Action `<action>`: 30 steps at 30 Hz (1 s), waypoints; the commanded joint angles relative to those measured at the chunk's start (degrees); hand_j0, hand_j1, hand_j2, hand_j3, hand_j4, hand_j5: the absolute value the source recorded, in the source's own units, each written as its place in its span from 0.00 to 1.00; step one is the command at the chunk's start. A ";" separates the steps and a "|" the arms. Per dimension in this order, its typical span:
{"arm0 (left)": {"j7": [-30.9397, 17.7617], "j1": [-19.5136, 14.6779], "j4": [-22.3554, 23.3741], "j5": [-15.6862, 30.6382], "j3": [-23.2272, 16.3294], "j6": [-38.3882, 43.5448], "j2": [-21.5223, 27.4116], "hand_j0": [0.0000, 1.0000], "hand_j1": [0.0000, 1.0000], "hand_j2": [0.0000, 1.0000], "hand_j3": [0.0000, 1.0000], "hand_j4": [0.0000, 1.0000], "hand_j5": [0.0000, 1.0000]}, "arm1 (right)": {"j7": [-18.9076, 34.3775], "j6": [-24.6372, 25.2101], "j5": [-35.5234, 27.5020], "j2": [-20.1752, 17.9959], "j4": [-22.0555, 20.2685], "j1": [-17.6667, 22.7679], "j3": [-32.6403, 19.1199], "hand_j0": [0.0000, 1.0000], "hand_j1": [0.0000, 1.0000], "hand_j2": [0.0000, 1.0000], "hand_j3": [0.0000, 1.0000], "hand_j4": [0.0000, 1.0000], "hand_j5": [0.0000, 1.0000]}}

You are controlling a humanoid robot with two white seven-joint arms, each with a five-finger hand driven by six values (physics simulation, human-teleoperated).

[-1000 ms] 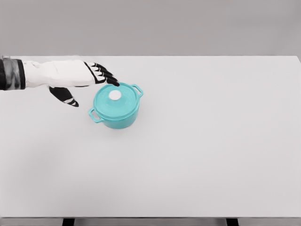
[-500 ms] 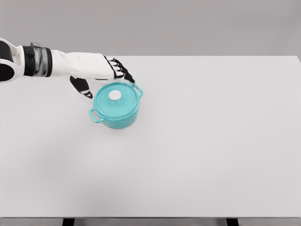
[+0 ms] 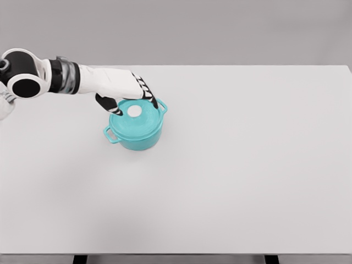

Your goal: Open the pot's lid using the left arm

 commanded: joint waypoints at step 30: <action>0.02 0.35 3.34 -3.25 -2.72 0.04 -2.09 0.65 0.65 0.65 0.65 0.65 0.65 | 0.02 0.00 -0.02 -0.01 0.01 0.00 0.01 1.00 1.00 1.00 1.00 1.00 1.00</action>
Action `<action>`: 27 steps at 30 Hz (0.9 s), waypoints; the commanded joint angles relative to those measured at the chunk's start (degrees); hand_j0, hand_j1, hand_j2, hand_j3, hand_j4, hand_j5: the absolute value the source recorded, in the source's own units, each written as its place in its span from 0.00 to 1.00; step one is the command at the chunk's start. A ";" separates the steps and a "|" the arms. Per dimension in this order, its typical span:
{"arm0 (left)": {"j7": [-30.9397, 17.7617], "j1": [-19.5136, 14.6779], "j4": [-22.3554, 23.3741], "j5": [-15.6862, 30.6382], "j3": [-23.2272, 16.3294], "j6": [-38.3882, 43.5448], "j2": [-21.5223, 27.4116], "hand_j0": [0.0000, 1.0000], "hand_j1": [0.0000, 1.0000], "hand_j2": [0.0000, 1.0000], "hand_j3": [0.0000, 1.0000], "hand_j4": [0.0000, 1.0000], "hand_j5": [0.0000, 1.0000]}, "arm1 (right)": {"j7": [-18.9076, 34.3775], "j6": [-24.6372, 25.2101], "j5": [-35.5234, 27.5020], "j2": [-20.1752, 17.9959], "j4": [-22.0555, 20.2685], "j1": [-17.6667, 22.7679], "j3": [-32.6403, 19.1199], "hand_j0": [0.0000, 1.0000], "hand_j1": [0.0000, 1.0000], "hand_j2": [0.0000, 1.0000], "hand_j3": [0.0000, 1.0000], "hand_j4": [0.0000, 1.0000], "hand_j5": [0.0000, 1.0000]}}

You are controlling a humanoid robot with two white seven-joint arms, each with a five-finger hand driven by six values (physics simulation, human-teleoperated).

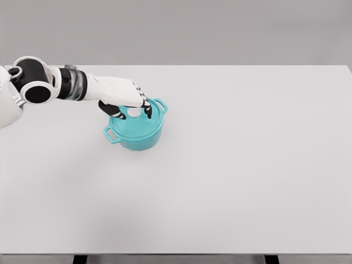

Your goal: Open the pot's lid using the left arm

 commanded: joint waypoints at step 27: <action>0.02 -1.67 -0.46 -0.05 -0.39 -1.55 2.91 0.38 0.38 0.38 0.38 0.38 0.38 | 0.02 0.00 -0.02 -0.01 0.01 0.00 0.01 1.00 1.00 1.00 1.00 1.00 1.00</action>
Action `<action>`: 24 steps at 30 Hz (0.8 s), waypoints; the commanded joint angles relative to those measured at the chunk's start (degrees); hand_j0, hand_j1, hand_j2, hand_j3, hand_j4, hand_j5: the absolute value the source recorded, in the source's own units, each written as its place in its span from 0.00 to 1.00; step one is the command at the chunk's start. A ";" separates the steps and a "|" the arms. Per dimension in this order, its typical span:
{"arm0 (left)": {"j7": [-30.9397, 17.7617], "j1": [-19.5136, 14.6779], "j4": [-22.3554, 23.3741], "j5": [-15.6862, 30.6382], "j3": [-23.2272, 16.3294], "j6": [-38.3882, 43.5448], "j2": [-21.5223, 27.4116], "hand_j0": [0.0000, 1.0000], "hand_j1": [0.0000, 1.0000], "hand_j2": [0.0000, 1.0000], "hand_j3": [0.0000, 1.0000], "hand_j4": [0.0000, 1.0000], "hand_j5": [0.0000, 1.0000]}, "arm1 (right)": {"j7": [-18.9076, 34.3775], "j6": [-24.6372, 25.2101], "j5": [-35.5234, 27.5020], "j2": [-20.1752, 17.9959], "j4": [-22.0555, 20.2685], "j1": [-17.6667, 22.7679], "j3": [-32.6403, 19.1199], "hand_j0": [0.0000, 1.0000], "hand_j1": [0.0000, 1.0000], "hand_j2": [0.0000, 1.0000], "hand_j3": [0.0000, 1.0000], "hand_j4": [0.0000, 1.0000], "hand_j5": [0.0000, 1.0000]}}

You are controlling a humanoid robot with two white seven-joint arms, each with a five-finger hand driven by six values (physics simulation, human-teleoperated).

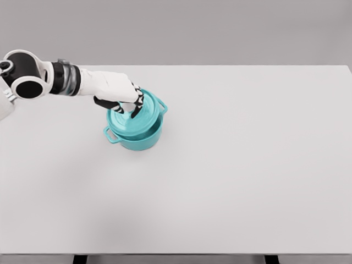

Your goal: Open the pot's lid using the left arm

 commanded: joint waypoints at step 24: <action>-0.03 1.76 3.47 -12.81 -1.10 -1.26 12.72 0.66 0.66 0.66 0.66 0.66 0.66 | 0.02 0.00 -0.02 -0.01 0.01 0.00 0.01 1.00 1.00 1.00 1.00 1.00 1.00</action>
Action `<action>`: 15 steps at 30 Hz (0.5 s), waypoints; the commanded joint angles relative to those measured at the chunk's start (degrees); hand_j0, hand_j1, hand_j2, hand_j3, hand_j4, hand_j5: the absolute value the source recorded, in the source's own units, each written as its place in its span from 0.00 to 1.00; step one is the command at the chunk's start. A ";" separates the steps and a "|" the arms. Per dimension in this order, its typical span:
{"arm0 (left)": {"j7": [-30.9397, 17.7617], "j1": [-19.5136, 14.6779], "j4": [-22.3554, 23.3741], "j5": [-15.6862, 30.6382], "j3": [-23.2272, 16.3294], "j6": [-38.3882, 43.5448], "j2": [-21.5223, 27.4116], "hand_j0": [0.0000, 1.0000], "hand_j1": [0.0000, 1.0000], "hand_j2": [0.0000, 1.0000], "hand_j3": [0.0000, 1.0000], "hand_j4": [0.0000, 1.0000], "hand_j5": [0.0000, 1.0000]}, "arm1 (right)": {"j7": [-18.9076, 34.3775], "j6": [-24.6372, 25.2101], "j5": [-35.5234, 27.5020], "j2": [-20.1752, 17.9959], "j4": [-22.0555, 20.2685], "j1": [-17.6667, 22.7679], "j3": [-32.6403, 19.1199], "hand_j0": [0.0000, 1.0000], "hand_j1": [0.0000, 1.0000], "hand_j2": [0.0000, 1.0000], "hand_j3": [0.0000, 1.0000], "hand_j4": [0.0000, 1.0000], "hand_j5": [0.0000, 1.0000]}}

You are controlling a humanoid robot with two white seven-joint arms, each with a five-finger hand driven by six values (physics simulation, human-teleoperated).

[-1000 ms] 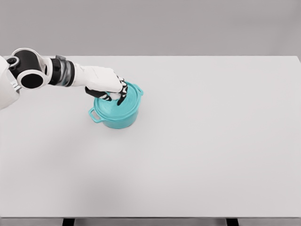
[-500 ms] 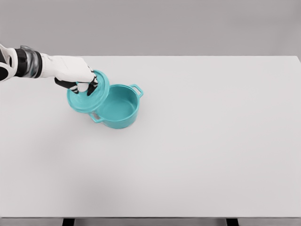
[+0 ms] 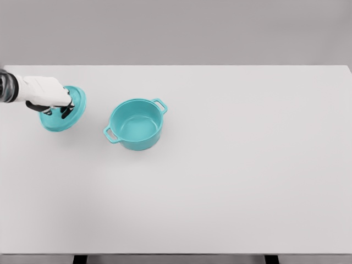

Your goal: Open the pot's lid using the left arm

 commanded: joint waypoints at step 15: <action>0.05 0.26 3.19 0.31 0.45 0.52 -0.09 1.00 1.00 1.00 1.00 1.00 1.00 | 0.02 0.01 -0.02 -0.01 0.01 0.00 0.01 1.00 1.00 1.00 1.00 1.00 1.00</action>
